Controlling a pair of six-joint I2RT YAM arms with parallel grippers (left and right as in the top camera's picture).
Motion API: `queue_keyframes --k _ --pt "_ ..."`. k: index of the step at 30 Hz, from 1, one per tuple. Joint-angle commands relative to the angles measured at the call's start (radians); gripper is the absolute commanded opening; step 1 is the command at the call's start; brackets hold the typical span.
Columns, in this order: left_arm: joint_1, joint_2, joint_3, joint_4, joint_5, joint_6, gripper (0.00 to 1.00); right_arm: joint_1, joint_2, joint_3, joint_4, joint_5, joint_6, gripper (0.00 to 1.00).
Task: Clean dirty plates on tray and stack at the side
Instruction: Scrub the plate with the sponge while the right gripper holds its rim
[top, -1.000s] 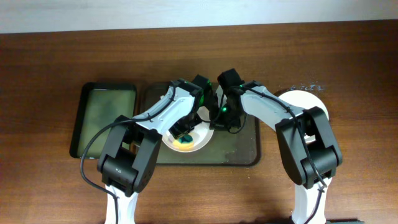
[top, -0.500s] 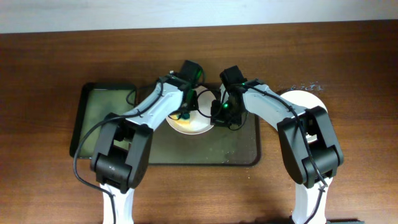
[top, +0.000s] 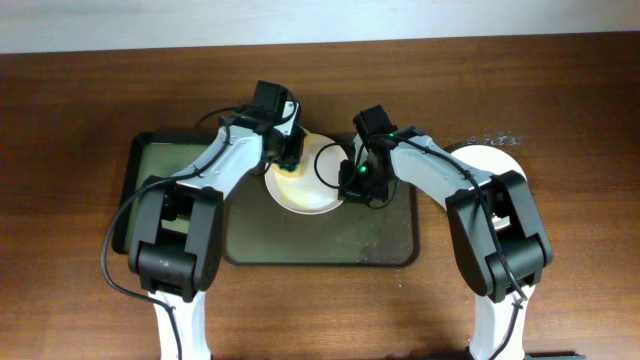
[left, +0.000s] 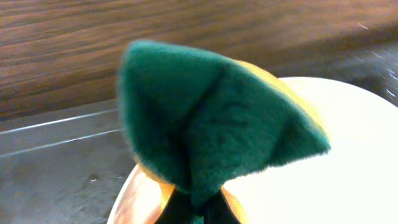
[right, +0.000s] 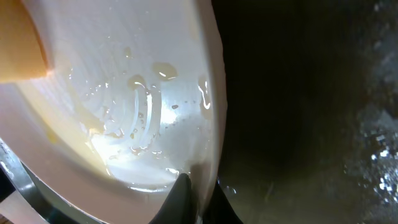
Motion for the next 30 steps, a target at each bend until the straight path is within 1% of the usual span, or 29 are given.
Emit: queue_keyframes --k 1,3,5,7,9,11,13,14,15,16,20,21,22,25,26,28,30 --pt "0.011 0.035 0.006 -0.052 0.32 0.126 0.0 0.024 0.051 -0.041 -0.036 0.028 -0.084 0.04" --pt "0.011 0.035 0.006 -0.105 0.387 0.126 0.0 0.024 0.051 -0.041 -0.039 0.024 -0.084 0.04" --pt "0.013 0.035 0.007 -0.147 0.398 0.122 0.0 0.024 0.051 -0.041 -0.047 0.003 -0.094 0.04" --pt "0.041 0.035 0.012 -0.183 0.395 0.019 0.0 0.024 0.051 -0.041 -0.047 -0.065 -0.122 0.04" --pt "0.082 0.035 0.012 -0.185 0.392 -0.066 0.0 0.024 0.051 -0.041 -0.042 -0.084 -0.124 0.04" --pt "0.112 0.035 0.012 -0.215 0.344 -0.085 0.0 0.024 0.051 -0.041 -0.034 -0.084 -0.124 0.04" --pt "0.118 0.035 0.011 -0.296 0.284 -0.077 0.0 0.024 0.051 -0.041 -0.029 -0.084 -0.124 0.04" --pt "0.113 0.035 0.011 -0.336 0.279 -0.042 0.0 0.024 0.051 -0.041 -0.027 -0.084 -0.124 0.04" --pt "0.095 0.035 0.01 -0.397 0.285 0.042 0.0 0.024 0.051 -0.041 -0.024 -0.084 -0.124 0.04" --pt "0.085 0.035 0.01 -0.42 0.291 0.087 0.0 0.024 0.051 -0.041 -0.024 -0.085 -0.124 0.04" --pt "0.002 0.035 0.01 -0.544 0.309 0.377 0.0 0.024 0.051 -0.041 -0.024 -0.084 -0.124 0.04" --pt "-0.021 0.035 0.01 -0.563 0.309 0.431 0.0 0.024 0.051 -0.041 -0.024 -0.085 -0.124 0.04" --pt "-0.043 0.035 0.01 -0.571 0.309 0.46 0.0 0.024 0.051 -0.041 -0.024 -0.085 -0.124 0.04" --pt "-0.082 0.035 0.01 -0.566 0.309 0.461 0.0 0.024 0.051 -0.041 -0.025 -0.089 -0.124 0.04" --pt "-0.083 0.035 0.01 -0.557 0.306 0.435 0.0 0.024 0.051 -0.041 -0.025 -0.089 -0.124 0.04" --pt "-0.071 0.035 0.01 -0.509 0.238 0.266 0.0 0.024 0.051 -0.041 -0.025 -0.089 -0.124 0.04" --pt "-0.051 0.035 0.01 -0.457 0.07 -0.046 0.0 0.024 0.051 -0.041 -0.025 -0.088 -0.124 0.04"
